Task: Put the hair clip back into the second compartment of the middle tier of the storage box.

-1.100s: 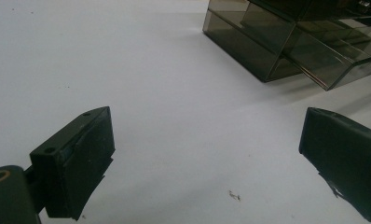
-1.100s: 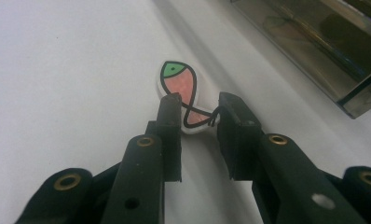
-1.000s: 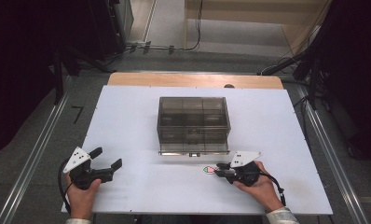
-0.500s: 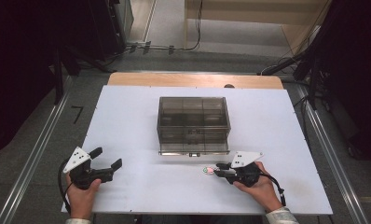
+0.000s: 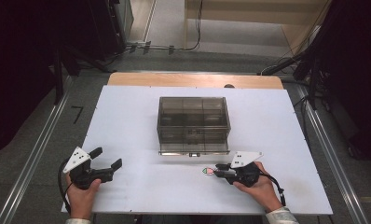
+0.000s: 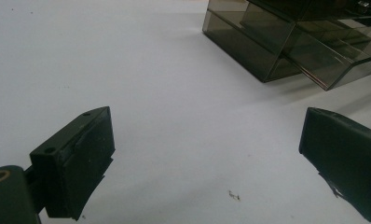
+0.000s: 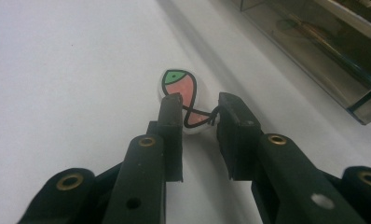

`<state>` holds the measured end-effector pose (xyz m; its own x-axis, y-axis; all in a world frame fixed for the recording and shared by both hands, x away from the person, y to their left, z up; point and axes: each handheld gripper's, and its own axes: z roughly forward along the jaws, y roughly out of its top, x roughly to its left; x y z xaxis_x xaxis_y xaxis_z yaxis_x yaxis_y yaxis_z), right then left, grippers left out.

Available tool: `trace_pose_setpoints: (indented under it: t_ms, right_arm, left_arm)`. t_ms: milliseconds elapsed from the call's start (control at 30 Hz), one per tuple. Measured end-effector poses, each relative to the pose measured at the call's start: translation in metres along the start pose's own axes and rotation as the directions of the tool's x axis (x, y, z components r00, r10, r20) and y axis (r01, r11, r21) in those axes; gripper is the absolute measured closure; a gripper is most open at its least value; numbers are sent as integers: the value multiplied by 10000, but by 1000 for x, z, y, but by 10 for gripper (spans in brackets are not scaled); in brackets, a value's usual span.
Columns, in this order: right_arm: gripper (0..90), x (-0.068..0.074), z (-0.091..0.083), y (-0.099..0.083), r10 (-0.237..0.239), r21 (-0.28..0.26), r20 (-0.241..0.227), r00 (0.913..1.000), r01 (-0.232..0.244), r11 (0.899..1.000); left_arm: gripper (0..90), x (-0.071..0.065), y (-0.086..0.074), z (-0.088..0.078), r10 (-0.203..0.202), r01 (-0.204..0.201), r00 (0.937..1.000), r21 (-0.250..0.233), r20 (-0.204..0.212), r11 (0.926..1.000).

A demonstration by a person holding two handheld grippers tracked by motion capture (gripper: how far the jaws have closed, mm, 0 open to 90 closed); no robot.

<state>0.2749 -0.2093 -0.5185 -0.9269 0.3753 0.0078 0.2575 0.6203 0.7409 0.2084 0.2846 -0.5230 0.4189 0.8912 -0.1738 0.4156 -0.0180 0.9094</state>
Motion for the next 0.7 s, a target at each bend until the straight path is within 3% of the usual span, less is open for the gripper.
trace_pose_setpoints:
  t_ms: [700]
  right_arm:
    - [701,2,-9,6,-16,-747,-97,10000,9,9972]
  left_arm:
    - [38,0,0,0,-5,5,10000,18,-6,10000]
